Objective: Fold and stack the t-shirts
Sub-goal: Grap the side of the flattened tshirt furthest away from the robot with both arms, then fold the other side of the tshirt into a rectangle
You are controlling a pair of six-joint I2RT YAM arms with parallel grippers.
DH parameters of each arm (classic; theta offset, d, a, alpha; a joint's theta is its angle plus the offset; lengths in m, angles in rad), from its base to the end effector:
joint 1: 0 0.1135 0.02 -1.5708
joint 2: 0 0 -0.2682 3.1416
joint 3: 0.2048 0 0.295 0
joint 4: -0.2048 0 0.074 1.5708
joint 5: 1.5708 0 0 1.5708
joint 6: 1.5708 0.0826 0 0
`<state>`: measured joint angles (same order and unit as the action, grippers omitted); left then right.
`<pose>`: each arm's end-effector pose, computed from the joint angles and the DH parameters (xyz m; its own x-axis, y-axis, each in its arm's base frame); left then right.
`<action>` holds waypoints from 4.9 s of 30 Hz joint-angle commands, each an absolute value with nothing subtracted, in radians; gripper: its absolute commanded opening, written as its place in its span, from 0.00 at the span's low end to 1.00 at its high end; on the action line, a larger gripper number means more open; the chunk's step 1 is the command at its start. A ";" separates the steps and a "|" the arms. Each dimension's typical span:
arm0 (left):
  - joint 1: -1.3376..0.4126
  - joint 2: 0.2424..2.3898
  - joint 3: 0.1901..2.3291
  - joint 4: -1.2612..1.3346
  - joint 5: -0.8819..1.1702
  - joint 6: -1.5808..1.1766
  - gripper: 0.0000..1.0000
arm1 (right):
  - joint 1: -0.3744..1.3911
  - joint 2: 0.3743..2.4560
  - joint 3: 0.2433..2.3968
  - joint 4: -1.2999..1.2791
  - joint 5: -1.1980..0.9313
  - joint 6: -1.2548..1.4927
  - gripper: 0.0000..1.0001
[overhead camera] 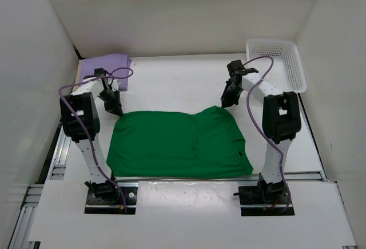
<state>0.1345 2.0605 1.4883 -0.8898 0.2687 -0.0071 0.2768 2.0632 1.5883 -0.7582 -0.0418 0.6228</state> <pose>0.4371 0.0370 0.0915 -0.9844 -0.1401 -0.1067 -0.1077 0.9583 -0.2647 0.4636 0.1353 0.1234 -0.9042 0.3490 -0.2461 0.2968 0.9280 0.2253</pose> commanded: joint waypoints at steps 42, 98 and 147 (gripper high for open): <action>-0.021 1.764 1.413 -0.782 -0.199 0.000 0.12 | 0.249 1.715 1.418 -0.655 0.042 0.676 0.00; -0.172 1.798 1.174 -0.921 -0.282 0.000 0.28 | 0.311 1.539 0.868 -0.517 0.034 0.721 0.00; -0.695 1.599 1.226 -0.905 -0.147 0.000 0.76 | 0.337 1.529 0.831 -0.548 -0.012 0.703 0.41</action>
